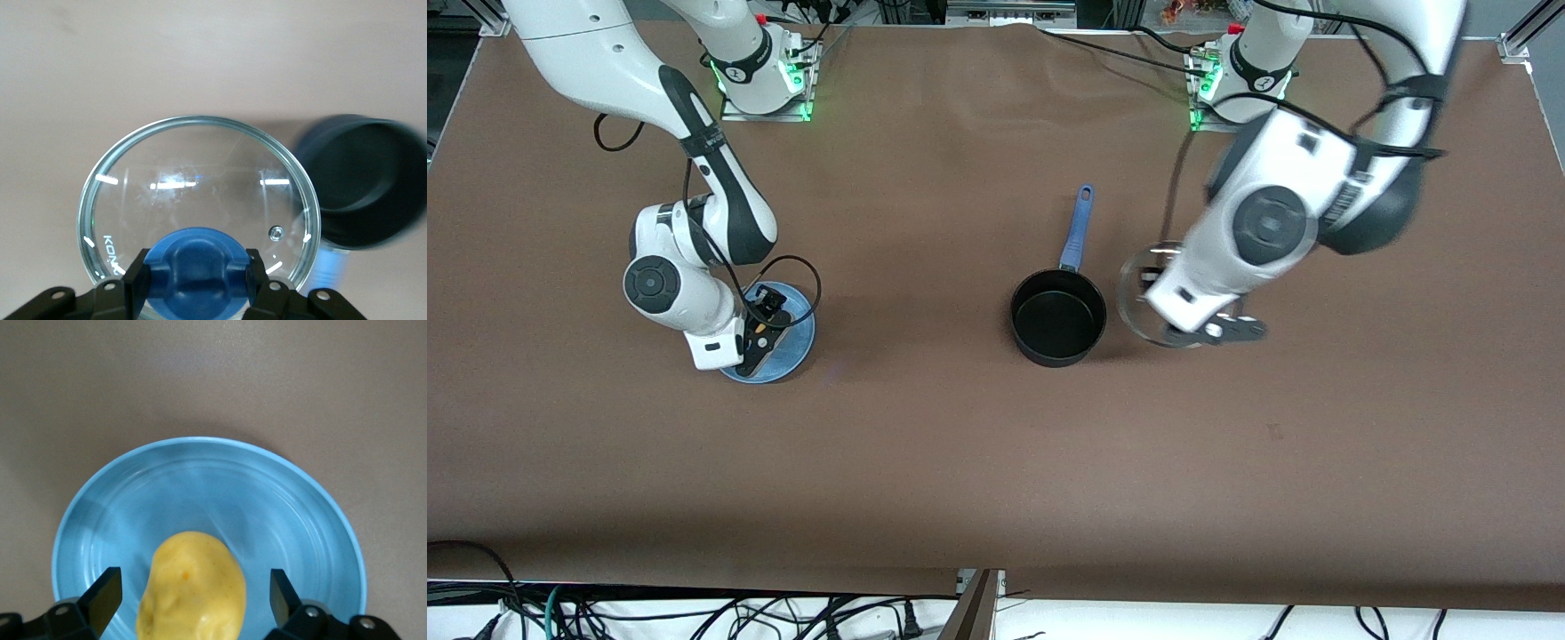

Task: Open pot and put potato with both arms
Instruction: 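Grasp the blue knob with the left gripper while the right gripper grasps the potato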

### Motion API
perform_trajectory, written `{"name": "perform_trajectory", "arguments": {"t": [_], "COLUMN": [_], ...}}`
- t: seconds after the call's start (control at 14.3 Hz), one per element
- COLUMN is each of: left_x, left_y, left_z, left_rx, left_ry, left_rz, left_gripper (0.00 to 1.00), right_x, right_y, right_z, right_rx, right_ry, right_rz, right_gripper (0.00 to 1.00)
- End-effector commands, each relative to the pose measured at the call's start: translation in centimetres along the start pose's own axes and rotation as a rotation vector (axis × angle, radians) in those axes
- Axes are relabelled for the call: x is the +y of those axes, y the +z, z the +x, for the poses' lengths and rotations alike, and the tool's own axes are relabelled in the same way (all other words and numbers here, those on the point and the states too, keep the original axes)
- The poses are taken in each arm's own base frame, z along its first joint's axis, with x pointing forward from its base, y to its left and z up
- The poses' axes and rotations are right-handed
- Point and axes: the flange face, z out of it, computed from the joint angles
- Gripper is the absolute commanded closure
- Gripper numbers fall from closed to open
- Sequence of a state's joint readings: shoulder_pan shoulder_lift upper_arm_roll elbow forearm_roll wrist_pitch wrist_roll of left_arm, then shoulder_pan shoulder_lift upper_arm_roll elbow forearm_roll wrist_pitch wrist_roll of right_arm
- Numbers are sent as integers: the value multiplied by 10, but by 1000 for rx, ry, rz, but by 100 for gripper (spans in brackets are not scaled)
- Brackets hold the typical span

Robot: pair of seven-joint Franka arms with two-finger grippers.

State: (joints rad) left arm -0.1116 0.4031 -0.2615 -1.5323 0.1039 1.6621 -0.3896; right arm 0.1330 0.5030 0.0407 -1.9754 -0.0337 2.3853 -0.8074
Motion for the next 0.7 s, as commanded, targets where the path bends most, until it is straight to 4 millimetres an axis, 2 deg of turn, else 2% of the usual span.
{"name": "perform_trajectory", "arguments": {"t": [0.0, 0.07, 0.14, 0.21, 0.35, 0.42, 0.49, 0.56, 0.63], "left_x": [-70, -98, -117, -133, -157, -160, -172, -182, -183], "left_y": [23, 41, 63, 83, 127, 142, 153, 162, 174], "left_z": [9, 18, 22, 23, 23, 23, 23, 24, 25], "left_rx": [-30, -41, -43, -29, 17, 48, 59, 58, 60], "left_ry": [127, 176, 230, 251, 251, 265, 263, 248, 249], "left_rz": [100, 118, 123, 113, 82, 71, 59, 49, 39], "left_gripper": [70, 70, 69, 69, 68, 68, 68, 68, 66], "right_x": [-3, -2, -2, -2, -1, -1, 1, 5, 6], "right_y": [-2, -1, -1, -2, -4, -6, -12, -24, -37], "right_z": [-9, -9, -10, -9, -9, -8, -4, 3, 13], "right_rx": [8, 7, 6, 7, 8, 11, 24, 44, 52], "right_ry": [-38, -39, -37, -37, -34, -24, -13, -1, 30], "right_rz": [-17, -17, -16, -16, -16, -18, -25, -38, -35], "right_gripper": [10, 15, 30, 44, 66, 72, 77, 77, 77]}}
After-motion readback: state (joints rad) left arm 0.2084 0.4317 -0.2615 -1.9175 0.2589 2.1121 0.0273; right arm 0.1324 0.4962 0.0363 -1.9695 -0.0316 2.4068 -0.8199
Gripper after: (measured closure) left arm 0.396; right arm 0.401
